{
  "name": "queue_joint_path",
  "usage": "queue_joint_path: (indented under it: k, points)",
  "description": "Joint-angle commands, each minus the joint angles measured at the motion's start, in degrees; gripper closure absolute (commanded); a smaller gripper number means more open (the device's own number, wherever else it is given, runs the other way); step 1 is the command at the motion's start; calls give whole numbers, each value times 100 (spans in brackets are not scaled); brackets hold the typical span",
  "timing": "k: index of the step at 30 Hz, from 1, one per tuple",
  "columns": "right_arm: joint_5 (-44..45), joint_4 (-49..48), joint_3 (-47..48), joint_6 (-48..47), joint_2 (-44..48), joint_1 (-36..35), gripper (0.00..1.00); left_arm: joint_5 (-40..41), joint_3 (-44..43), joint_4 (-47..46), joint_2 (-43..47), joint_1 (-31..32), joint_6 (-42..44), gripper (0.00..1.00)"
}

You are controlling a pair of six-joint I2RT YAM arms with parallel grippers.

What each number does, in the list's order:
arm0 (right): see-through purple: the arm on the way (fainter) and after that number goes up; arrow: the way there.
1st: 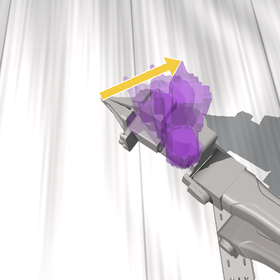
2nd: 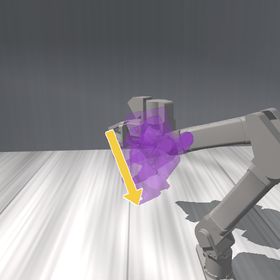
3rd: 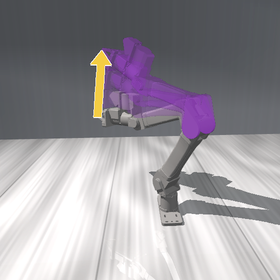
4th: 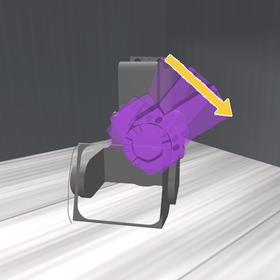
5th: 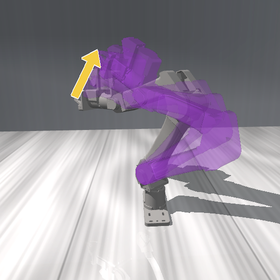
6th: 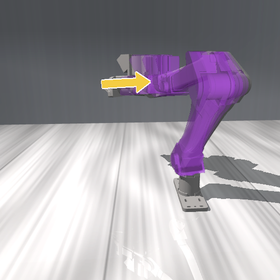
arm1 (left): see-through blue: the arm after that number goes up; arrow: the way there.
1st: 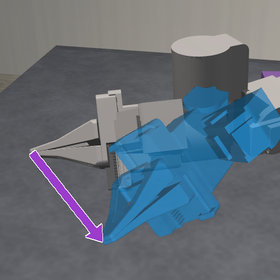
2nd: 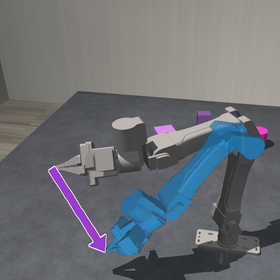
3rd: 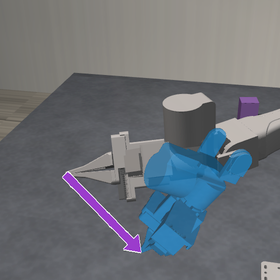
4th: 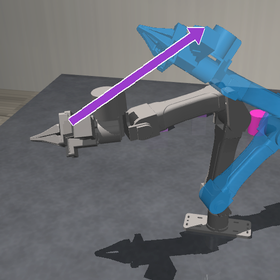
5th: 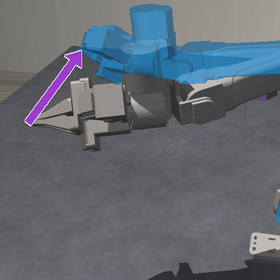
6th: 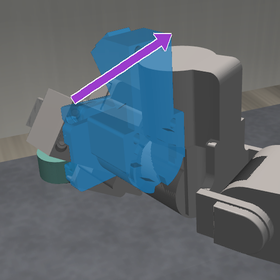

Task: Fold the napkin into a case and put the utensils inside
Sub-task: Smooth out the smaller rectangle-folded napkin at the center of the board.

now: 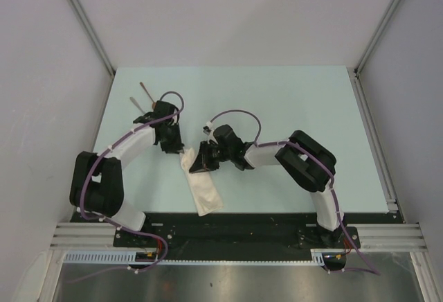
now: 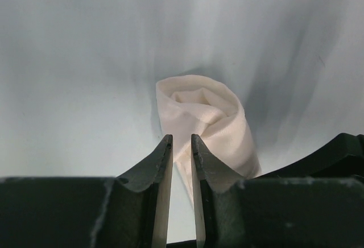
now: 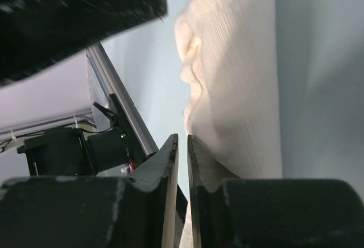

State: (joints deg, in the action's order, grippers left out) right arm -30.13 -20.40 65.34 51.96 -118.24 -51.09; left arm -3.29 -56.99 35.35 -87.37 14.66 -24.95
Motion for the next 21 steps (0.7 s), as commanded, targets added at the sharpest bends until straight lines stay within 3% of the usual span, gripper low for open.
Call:
queue_joint_path:
  k: [1,18,21]
  points:
    - [130,-315,321,155,-129,64,86,197,-101,42,-78,72,113,77]
    - [385,-956,462,964,-595,152,90,311,-5,94,-271,284,148,77]
    - [446,-957,471,1000,-578,152,89,276,65,60,-79,292,148,73]
